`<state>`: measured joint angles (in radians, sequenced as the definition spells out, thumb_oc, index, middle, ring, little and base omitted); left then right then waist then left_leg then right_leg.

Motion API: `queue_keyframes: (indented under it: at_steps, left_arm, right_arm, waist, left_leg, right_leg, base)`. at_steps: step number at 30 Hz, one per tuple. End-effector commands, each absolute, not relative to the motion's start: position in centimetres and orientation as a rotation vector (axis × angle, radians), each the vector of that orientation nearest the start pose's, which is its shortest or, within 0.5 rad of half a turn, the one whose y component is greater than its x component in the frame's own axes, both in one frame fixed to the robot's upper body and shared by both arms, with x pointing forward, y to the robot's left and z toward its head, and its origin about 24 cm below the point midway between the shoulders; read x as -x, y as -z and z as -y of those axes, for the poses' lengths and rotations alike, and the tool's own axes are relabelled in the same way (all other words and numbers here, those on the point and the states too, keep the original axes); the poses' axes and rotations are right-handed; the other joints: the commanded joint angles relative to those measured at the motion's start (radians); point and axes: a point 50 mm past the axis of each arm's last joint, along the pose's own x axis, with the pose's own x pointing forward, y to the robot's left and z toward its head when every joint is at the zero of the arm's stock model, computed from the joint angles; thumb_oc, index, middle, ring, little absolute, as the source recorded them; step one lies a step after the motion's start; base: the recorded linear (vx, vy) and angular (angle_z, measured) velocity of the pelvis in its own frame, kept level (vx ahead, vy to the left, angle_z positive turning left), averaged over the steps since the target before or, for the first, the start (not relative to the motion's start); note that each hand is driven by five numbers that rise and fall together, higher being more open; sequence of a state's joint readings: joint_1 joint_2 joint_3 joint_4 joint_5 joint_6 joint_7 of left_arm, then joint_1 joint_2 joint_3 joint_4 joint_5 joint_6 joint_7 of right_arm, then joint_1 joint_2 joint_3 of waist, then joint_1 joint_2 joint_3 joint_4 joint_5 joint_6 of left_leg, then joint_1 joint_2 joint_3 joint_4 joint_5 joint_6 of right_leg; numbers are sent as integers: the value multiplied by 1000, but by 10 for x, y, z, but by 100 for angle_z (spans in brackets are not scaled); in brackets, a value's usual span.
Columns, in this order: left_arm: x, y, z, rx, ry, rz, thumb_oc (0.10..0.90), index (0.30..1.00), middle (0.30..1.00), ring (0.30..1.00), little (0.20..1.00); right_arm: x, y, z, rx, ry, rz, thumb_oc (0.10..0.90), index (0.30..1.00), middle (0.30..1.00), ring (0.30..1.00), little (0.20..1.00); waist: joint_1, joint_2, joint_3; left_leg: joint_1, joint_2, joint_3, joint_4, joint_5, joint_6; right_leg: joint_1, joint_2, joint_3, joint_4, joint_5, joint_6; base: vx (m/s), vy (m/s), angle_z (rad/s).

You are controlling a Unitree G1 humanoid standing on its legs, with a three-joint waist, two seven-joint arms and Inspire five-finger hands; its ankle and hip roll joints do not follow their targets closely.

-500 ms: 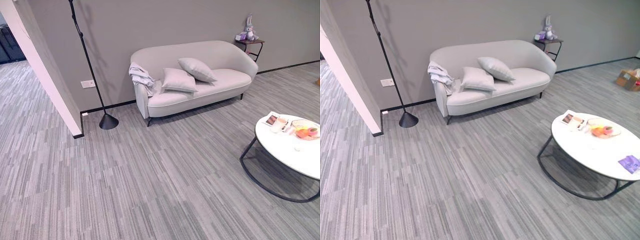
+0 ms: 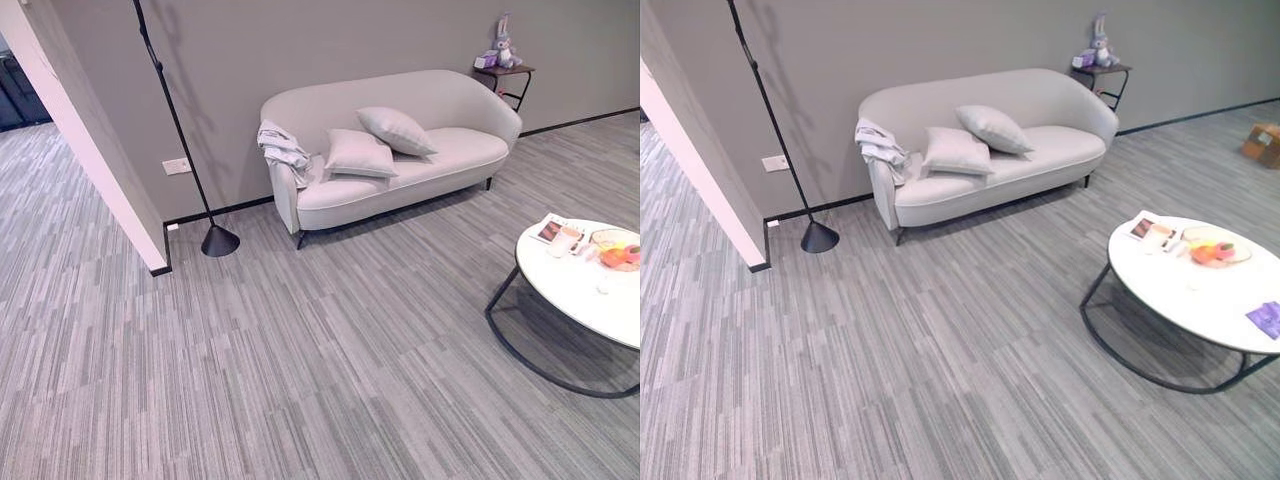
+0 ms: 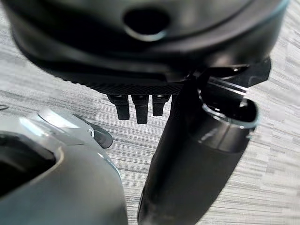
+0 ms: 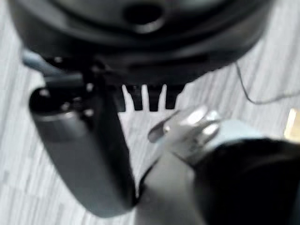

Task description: Hang the clothes on the sofa on the clothes rack.

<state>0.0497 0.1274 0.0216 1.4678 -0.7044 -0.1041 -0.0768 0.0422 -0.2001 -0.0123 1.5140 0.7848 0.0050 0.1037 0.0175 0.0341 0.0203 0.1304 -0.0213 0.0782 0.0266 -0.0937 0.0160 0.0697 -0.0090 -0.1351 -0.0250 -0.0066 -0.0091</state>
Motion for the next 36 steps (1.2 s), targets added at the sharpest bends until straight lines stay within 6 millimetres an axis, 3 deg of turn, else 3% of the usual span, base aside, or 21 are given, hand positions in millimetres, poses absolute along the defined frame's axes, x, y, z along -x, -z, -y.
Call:
queue_keyframes:
  at_steps: [1, 11, 15, 17, 18, 19, 23, 25, 26, 28, 30, 32, 33, 34, 35, 36]
  left_arm:
    - [-30, 177, -204, 472, -563, -1268, 800, 900, 900, 900, 900]
    - [-34, 177, -200, 389, -448, -1295, 800, 900, 900, 900, 900]
    - [-41, 177, -200, 342, -391, -1292, 800, 900, 900, 900, 900]
    - [-50, 175, -204, 320, -379, -1268, 800, 900, 900, 900, 900]
    - [-50, 175, -204, 315, -377, -1271, 800, 900, 900, 900, 900]
    - [-52, 174, -207, 297, -368, -1271, 800, 900, 900, 900, 900]
    - [-52, 174, -209, 255, -335, -1287, 800, 900, 900, 900, 900]
    - [-54, 174, -211, 225, -314, -1287, 800, 900, 900, 900, 900]
    - [-56, 173, -211, 203, -295, -1283, 800, 900, 900, 900, 900]
    - [-62, 173, -211, 184, -284, -1273, 800, 900, 900, 900, 900]
    - [-64, 172, -211, 166, -268, -1273, 800, 900, 900, 900, 900]
    - [-64, 172, -212, 142, -246, -1274, 800, 900, 900, 900, 900]
    - [-59, 173, -212, 134, -244, -1287, 800, 900, 900, 900, 900]
    - [-60, 173, -210, 129, -236, -1285, 800, 900, 900, 900, 900]
    - [-61, 173, -210, 123, -236, -1278, 800, 900, 900, 900, 900]
    - [-70, 172, -205, 143, -243, -1241, 800, 900, 900, 900, 900]
  right_arm:
    - [-16, 175, 219, -521, 597, -1368, 800, 900, 900, 900, 900]
    - [-17, 174, 222, -464, 534, -1385, 800, 900, 900, 900, 900]
    - [-22, 174, 220, -430, 476, -1391, 800, 900, 900, 900, 900]
    - [-30, 174, 219, -402, 430, -1376, 800, 900, 900, 900, 900]
    - [-33, 174, 219, -392, 415, -1374, 800, 900, 900, 900, 900]
    - [-36, 174, 220, -371, 381, -1371, 800, 900, 900, 900, 900]
    - [-42, 173, 220, -364, 367, -1350, 800, 900, 900, 900, 900]
    - [-43, 173, 220, -372, 375, -1337, 800, 900, 900, 900, 900]
    - [-48, 173, 221, -379, 378, -1320, 800, 900, 900, 900, 900]
    - [-51, 173, 216, -371, 347, -1329, 800, 900, 900, 900, 900]
    - [-50, 174, 212, -336, 294, -1348, 800, 900, 900, 900, 900]
    - [-44, 175, 210, -326, 273, -1368, 800, 900, 900, 900, 900]
    - [-40, 175, 208, -322, 266, -1380, 800, 900, 900, 900, 900]
    - [-36, 176, 210, -325, 269, -1391, 800, 900, 900, 900, 900]
    - [-34, 175, 211, -318, 273, -1403, 800, 900, 900, 900, 900]
    - [-37, 174, 218, -237, 249, -1398, 800, 900, 900, 900, 900]
  waist:
    - [11, -38, -24]
    - [5, -39, -21]
    - [3, -40, -7]
    - [2, -32, 27]
    - [0, -29, 37]
    - [-7, -21, 69]
    - [-10, -14, 90]
    - [-14, -18, 91]
    - [-23, -28, 92]
    - [-42, -40, 95]
    - [-49, -40, 91]
    - [-50, -55, 76]
    - [-54, -64, 67]
    - [-64, -63, 49]
    - [-67, -55, 36]
    - [-61, -18, 12]
  left_leg:
    - [-30, 37, -36, -114, 93, -58]
    - [-23, 22, -35, -114, 79, -44]
    - [-29, 0, -34, -114, 70, -22]
    - [-32, -10, -33, -114, 67, 3]
    - [-25, -14, -32, -114, 64, 11]
    - [-7, -22, -33, -114, 58, 27]
    - [25, -17, -23, -114, 38, 29]
    - [36, -9, -20, -114, 22, 14]
    - [44, 0, -28, -114, 5, -5]
    - [105, 35, -46, -114, -54, -46]
    - [146, 58, -44, -114, -80, -63]
    - [176, 67, -55, -114, -106, -78]
    - [191, 75, -60, -114, -110, -87]
    - [205, 102, -63, -114, -110, -102]
    - [207, 140, -64, -114, -84, -120]
    - [175, 245, -92, -98, 130, -162]
  right_leg:
    - [76, -99, -17, -62, 14, 115]
    - [78, -113, -12, -62, 21, 124]
    - [61, -137, -9, -26, 25, 134]
    - [-29, -147, 1, 150, 5, 145]
    - [-65, -154, 2, 225, 21, 151]
    - [-145, -172, 5, 395, 82, 165]
    - [-235, -212, -32, 522, 110, 170]
    - [-247, -228, -64, 435, 96, 163]
    - [-251, -238, -63, 280, 97, 164]
    - [-294, -295, -54, -21, 215, 218]
    - [-322, -319, -53, -61, 244, 237]
    - [-321, -317, -50, -62, 245, 242]
    - [-299, -312, -47, -62, 278, 244]
    - [-291, -299, -41, -62, 277, 242]
    - [-285, -270, -37, -62, 271, 233]
    - [-259, -176, -36, -62, 240, 194]
  base:
    - [0, 0, 0]
    - [21, 45, 0]
    - [13, 123, -1]
    - [-65, 158, -6]
    - [-29, 200, -11]
    - [-26, 145, -16]
    - [81, 61, -6]
    - [231, -160, -7]
    - [398, -386, -6]
    - [546, -477, 4]
    - [447, -326, 2]
    - [438, -334, 3]
    - [485, -379, 21]
    - [481, -427, 35]
    - [572, -660, 38]
    - [402, -528, 27]
